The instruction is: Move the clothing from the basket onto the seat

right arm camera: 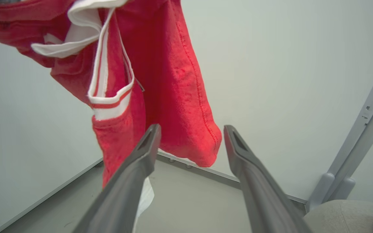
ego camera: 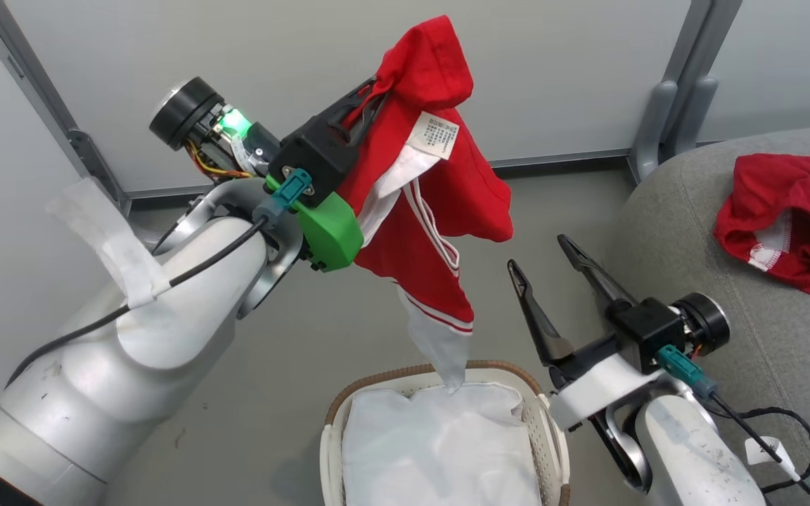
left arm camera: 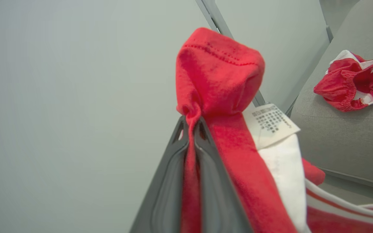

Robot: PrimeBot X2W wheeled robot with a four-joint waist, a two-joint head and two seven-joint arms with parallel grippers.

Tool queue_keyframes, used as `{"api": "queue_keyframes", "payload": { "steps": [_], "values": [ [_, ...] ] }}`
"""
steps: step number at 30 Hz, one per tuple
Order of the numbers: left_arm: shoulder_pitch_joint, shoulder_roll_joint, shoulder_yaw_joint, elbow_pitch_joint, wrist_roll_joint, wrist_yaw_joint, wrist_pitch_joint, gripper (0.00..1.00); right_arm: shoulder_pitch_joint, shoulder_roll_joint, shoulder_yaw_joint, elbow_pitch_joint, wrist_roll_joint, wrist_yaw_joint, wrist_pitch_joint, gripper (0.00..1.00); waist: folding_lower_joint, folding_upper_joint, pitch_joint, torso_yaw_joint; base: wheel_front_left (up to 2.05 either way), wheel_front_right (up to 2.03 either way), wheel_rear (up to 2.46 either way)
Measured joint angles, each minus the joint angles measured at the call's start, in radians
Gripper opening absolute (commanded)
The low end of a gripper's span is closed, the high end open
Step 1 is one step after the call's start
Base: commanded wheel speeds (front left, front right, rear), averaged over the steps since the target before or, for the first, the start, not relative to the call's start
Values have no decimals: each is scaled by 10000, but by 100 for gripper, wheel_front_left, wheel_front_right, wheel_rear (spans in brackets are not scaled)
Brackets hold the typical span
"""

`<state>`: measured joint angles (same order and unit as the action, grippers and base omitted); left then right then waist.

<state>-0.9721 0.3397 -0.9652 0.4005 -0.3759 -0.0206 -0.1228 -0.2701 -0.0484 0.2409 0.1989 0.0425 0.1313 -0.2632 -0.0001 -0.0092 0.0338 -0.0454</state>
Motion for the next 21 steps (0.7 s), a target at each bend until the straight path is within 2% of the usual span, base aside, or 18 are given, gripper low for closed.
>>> {"api": "queue_keyframes", "payload": {
  "steps": [4, 8, 13, 19, 20, 21],
  "values": [
    [-284, -50, 0, -169, 0, 0, 224, 0, -3, -2, 585, -148, 972, 0, 0, 100, 0, 0, -59, 70, 0, 0, 0],
    [-516, -161, -4, -293, 0, 2, 341, 0, -89, 0, 1195, -196, 1246, 0, 0, 100, 0, 0, -64, 119, 0, 0, 0],
    [-798, -380, -56, -426, 0, 2, 477, 0, -693, 4, 1906, 267, 1202, 0, 0, 100, 0, 0, -42, 198, 0, 0, 0],
    [-865, -633, -155, -677, -52, -2, 485, 0, -1657, 0, 1827, 947, 892, 0, 0, 100, 0, 0, -48, 387, 0, 0, 0],
    [-864, -652, -182, -713, -67, -12, 485, 0, -1767, -2, 1801, 1068, 884, 0, -2, 70, 0, 0, -55, 426, 0, 0, 0],
    [-857, -665, -205, -746, -86, -15, 483, 0, -1857, 0, 1758, 1187, 876, 0, 0, 50, 0, 0, -62, 470, 0, 0, 0]
  ]
}}
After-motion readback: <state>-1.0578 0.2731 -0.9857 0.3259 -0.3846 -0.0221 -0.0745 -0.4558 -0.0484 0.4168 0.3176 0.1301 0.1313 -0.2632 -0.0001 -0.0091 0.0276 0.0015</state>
